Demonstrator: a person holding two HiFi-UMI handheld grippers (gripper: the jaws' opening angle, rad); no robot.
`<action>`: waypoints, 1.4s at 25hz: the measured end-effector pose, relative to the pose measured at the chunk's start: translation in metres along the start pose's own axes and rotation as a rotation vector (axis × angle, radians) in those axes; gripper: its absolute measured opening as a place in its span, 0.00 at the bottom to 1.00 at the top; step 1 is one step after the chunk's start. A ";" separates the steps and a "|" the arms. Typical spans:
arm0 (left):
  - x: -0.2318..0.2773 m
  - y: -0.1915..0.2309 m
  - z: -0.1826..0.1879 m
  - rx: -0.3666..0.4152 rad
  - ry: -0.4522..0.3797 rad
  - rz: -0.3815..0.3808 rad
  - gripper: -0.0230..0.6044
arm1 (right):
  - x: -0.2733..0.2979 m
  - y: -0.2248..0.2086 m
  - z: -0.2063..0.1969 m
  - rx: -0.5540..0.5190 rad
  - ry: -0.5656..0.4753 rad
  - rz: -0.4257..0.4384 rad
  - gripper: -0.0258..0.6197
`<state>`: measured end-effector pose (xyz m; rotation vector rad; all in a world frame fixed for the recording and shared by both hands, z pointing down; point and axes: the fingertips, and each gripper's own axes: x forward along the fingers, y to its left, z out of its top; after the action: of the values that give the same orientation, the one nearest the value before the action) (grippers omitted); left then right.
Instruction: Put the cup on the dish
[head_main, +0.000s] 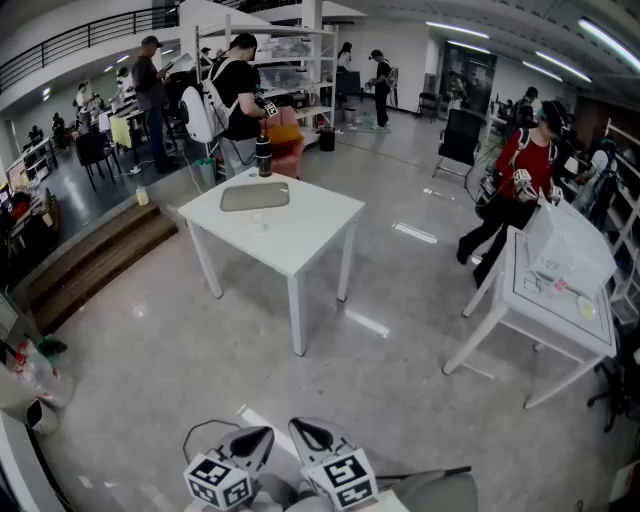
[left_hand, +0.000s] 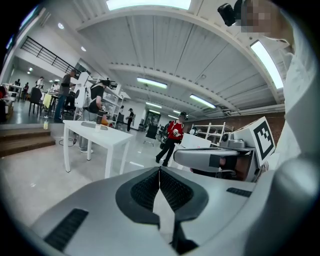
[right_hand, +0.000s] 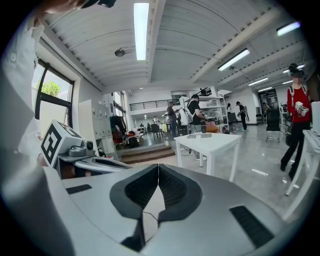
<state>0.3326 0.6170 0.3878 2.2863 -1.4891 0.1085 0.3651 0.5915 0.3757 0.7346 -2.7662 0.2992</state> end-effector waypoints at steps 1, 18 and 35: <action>0.005 0.000 -0.001 -0.008 0.001 -0.002 0.05 | 0.002 -0.004 0.001 -0.008 0.003 0.006 0.06; 0.059 0.138 0.060 -0.018 -0.011 -0.102 0.05 | 0.133 -0.043 0.048 -0.039 0.013 -0.073 0.06; 0.090 0.277 0.144 0.026 -0.008 -0.202 0.05 | 0.287 -0.064 0.129 -0.008 -0.029 -0.083 0.06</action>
<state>0.1018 0.3891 0.3632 2.4453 -1.2585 0.0619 0.1323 0.3721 0.3489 0.8564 -2.7534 0.2627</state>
